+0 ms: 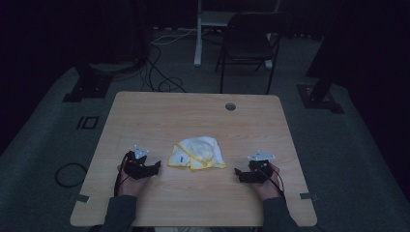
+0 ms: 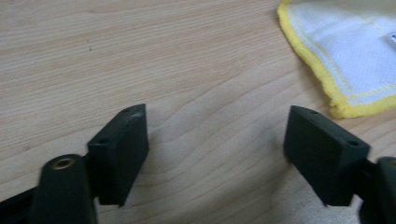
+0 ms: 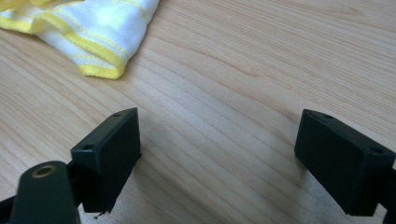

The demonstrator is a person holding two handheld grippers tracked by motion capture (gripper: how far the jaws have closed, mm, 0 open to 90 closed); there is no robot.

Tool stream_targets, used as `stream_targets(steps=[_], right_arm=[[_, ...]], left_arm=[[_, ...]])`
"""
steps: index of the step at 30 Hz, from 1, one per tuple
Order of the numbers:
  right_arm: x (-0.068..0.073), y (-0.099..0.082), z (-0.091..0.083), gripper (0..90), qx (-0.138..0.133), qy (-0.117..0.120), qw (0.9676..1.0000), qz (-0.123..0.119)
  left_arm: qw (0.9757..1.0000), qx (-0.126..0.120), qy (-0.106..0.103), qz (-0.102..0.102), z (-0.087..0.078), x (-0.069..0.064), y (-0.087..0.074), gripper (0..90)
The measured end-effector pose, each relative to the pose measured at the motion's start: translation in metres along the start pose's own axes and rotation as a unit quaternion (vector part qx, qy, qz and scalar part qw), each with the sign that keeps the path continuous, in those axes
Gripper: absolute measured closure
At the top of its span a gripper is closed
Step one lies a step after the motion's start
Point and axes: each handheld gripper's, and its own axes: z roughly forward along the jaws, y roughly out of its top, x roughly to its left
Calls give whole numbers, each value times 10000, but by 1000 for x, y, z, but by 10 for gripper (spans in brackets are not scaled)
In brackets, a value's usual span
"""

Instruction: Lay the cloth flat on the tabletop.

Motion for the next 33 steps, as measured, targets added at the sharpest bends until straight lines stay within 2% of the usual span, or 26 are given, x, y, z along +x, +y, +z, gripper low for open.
stream_targets(steps=[9,16,21,25,33], right_arm=[[4,2,-4,240,48,-91,9999,-52],[6,3,-8,305,-41,-102,9999,-96],[10,4,-9,343,-59,-62,9998,-189],[15,7,-13,387,-173,-30,9996,-227],[24,12,-17,488,-322,122,9987,-366]], left_arm=[[10000,24,69,-55,-2,1,0,304],[10000,-30,49,13,-5,-2,1,346],[10000,-44,2,58,-7,-3,2,358],[9999,-72,-46,85,-8,-5,2,376],[9996,-71,-230,132,-11,-10,3,412]])
